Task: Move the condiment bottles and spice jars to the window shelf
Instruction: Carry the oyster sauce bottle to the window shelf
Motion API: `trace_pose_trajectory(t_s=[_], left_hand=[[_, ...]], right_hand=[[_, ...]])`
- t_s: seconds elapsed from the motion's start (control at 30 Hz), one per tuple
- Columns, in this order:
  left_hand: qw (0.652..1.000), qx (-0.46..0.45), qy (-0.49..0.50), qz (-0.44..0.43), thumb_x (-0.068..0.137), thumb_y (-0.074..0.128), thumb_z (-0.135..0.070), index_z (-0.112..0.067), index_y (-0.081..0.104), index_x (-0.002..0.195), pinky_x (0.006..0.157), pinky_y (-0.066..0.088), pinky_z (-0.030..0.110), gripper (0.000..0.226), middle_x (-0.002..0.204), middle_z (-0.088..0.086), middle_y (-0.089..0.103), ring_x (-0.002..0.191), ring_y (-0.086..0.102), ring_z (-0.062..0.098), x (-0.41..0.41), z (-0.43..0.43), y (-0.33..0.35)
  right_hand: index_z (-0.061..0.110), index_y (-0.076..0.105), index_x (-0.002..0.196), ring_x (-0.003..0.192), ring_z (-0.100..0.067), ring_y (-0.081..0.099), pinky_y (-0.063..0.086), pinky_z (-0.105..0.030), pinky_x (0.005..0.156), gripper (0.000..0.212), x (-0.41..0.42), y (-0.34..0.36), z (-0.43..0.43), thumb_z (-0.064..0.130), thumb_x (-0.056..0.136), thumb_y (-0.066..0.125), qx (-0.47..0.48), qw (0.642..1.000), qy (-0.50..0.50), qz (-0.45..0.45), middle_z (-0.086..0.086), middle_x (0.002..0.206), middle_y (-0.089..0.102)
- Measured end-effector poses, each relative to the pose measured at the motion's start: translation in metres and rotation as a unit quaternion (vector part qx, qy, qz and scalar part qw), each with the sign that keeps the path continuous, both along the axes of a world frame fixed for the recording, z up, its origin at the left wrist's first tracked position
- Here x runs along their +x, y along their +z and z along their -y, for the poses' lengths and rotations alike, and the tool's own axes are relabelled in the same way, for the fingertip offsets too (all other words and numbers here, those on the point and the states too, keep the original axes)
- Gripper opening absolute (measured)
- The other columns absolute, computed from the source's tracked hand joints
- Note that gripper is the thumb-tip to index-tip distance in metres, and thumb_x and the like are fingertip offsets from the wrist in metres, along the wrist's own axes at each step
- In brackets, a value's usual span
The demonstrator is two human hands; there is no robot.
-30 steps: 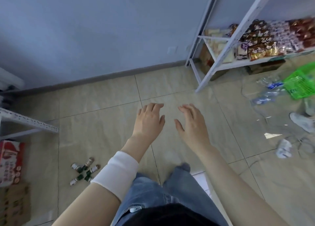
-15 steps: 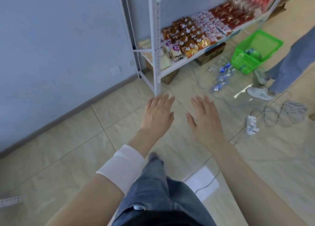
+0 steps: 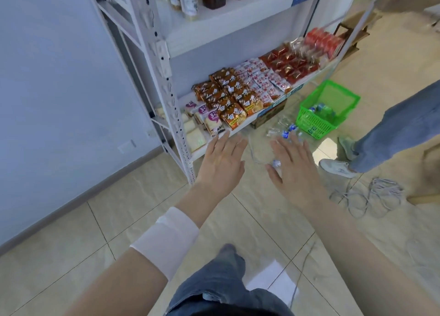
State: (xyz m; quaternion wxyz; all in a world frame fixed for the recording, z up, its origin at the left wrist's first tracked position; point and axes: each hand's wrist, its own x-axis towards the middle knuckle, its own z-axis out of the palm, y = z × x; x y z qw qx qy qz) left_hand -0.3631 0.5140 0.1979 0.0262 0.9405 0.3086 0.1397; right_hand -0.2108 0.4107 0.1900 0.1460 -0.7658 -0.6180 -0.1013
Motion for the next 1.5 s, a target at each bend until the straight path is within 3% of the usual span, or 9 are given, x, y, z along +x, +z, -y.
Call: trace_pose_trajectory(t_s=[0.23, 0.4, 0.63, 0.83, 1.07, 1.17, 1.23, 1.43, 1.5], left_hand=[[0.999, 0.046, 0.013, 0.02, 0.076, 0.07, -0.017, -0.009, 0.057, 0.123, 0.1, 0.041, 0.048, 0.049, 0.126, 0.011, 0.06, 0.119, 0.054, 0.033, 0.081, -0.058, 0.003], [0.996, 0.059, 0.032, 0.051, 0.078, 0.061, -0.018, -0.011, 0.058, 0.123, 0.1, 0.04, 0.049, 0.046, 0.125, 0.011, 0.06, 0.12, 0.053, 0.033, 0.159, -0.093, 0.006], [0.992, 0.077, 0.083, 0.063, 0.076, 0.071, -0.017, -0.011, 0.059, 0.122, 0.101, 0.038, 0.049, 0.048, 0.125, 0.01, 0.061, 0.119, 0.054, 0.032, 0.275, -0.129, 0.026], [0.984, 0.081, 0.136, 0.075, 0.083, 0.041, -0.025, -0.012, 0.058, 0.124, 0.101, 0.038, 0.048, 0.046, 0.125, 0.007, 0.061, 0.12, 0.054, 0.03, 0.316, -0.162, 0.049], [0.972, 0.071, 0.176, 0.138, 0.086, 0.035, -0.029, -0.01, 0.052, 0.129, 0.106, 0.03, 0.043, 0.05, 0.133, 0.009, 0.055, 0.126, 0.048, 0.029, 0.34, -0.226, 0.076], [0.961, 0.048, 0.194, 0.193, 0.087, 0.035, -0.032, -0.009, 0.047, 0.133, 0.105, 0.029, 0.039, 0.053, 0.135, 0.011, 0.052, 0.128, 0.046, 0.03, 0.351, -0.258, 0.091], [0.952, 0.015, 0.198, 0.233, 0.086, 0.036, -0.035, -0.007, 0.043, 0.135, 0.105, 0.033, 0.039, 0.057, 0.137, 0.012, 0.05, 0.128, 0.045, 0.03, 0.361, -0.275, 0.097], [0.925, -0.054, 0.23, 0.297, 0.083, 0.046, -0.042, -0.002, 0.026, 0.142, 0.108, 0.036, 0.039, 0.073, 0.145, 0.017, 0.036, 0.135, 0.035, 0.028, 0.391, -0.321, 0.094], [0.911, -0.085, 0.257, 0.309, 0.082, 0.052, -0.043, -0.004, 0.016, 0.145, 0.108, 0.03, 0.034, 0.082, 0.15, 0.017, 0.025, 0.14, 0.025, 0.026, 0.402, -0.33, 0.092]], right_hand=[[0.001, 0.05, 0.13, 0.13, -0.044, 0.039, 0.027, -0.059, 0.107, 0.052, 0.08, 0.002, -0.058, 0.031, 0.088, 0.045, 0.007, 0.999, -0.014, -0.047, -0.02, 0.13, 0.054], [0.0, 0.05, 0.127, 0.127, -0.047, 0.042, 0.027, -0.062, 0.104, 0.053, 0.161, 0.003, -0.099, 0.032, 0.087, 0.042, 0.014, 0.998, -0.001, -0.057, -0.021, 0.128, 0.056], [-0.001, 0.051, 0.128, 0.127, -0.048, 0.04, 0.028, -0.065, 0.104, 0.056, 0.281, 0.03, -0.147, 0.034, 0.086, 0.038, 0.041, 0.996, 0.048, -0.068, -0.022, 0.131, 0.054], [0.0, 0.049, 0.131, 0.132, -0.041, 0.036, 0.028, -0.06, 0.107, 0.055, 0.333, 0.048, -0.201, 0.036, 0.09, 0.039, 0.055, 0.991, 0.091, -0.08, -0.019, 0.134, 0.052], [0.001, 0.043, 0.135, 0.134, -0.04, 0.033, 0.021, -0.052, 0.11, 0.059, 0.351, 0.08, -0.295, 0.04, 0.091, 0.036, 0.078, 0.977, 0.143, -0.14, -0.021, 0.139, 0.046], [0.009, 0.035, 0.142, 0.141, -0.032, 0.022, 0.023, -0.052, 0.113, 0.058, 0.354, 0.106, -0.333, 0.039, 0.094, 0.045, 0.092, 0.963, 0.14, -0.21, -0.014, 0.148, 0.036], [0.017, 0.026, 0.146, 0.145, -0.023, 0.014, 0.018, -0.044, 0.116, 0.061, 0.36, 0.121, -0.354, 0.037, 0.093, 0.049, 0.077, 0.95, 0.134, -0.271, -0.008, 0.153, 0.026], [0.028, 0.02, 0.147, 0.136, -0.001, 0.026, 0.022, -0.011, 0.105, 0.084, 0.389, 0.143, -0.415, 0.055, 0.074, 0.053, 0.074, 0.873, 0.181, -0.446, 0.008, 0.152, 0.029], [0.027, 0.018, 0.147, 0.135, 0.001, 0.026, 0.022, -0.011, 0.104, 0.091, 0.399, 0.148, -0.441, 0.054, 0.07, 0.058, 0.064, 0.85, 0.205, -0.481, 0.007, 0.153, 0.028]])
